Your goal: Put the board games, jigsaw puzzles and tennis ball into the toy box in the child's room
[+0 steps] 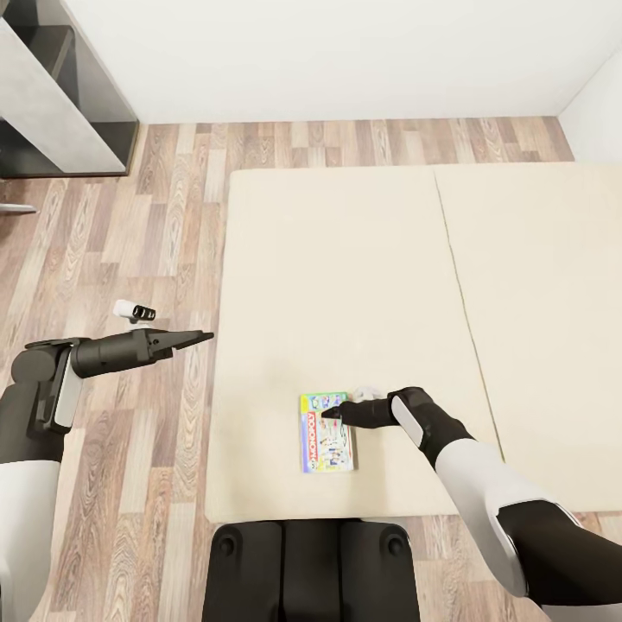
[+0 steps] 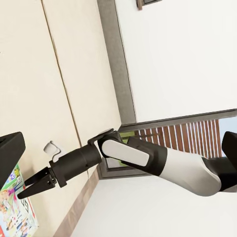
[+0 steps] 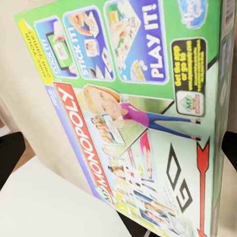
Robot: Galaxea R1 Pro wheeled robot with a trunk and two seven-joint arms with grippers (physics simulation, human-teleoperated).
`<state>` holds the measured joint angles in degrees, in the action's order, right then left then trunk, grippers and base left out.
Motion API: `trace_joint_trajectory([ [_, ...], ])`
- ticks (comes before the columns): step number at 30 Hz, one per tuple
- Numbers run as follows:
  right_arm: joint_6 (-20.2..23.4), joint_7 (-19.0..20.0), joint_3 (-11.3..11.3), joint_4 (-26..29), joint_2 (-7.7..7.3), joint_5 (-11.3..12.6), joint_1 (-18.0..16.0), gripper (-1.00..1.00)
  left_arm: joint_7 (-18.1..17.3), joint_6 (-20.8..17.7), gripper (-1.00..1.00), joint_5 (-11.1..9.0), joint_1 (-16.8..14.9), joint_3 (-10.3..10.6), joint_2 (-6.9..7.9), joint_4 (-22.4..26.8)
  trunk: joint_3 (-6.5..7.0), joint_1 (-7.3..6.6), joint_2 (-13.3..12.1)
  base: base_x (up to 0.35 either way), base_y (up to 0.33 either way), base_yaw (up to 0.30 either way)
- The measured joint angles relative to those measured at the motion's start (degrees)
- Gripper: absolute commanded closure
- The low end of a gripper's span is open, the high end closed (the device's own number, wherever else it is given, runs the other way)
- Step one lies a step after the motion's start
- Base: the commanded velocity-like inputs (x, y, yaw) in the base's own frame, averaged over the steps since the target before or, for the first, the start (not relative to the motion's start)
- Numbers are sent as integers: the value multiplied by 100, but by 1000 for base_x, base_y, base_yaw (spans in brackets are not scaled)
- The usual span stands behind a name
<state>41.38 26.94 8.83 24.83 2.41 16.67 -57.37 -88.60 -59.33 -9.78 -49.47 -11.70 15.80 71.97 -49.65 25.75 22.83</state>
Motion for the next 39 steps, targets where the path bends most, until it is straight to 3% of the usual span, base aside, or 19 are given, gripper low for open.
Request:
trace_joint_trajectory([
  [39,-31,0,1,-5,8,3,0,-100,-1,0,-100,1,0,-2,1,0,0,0,0,0,53,0],
])
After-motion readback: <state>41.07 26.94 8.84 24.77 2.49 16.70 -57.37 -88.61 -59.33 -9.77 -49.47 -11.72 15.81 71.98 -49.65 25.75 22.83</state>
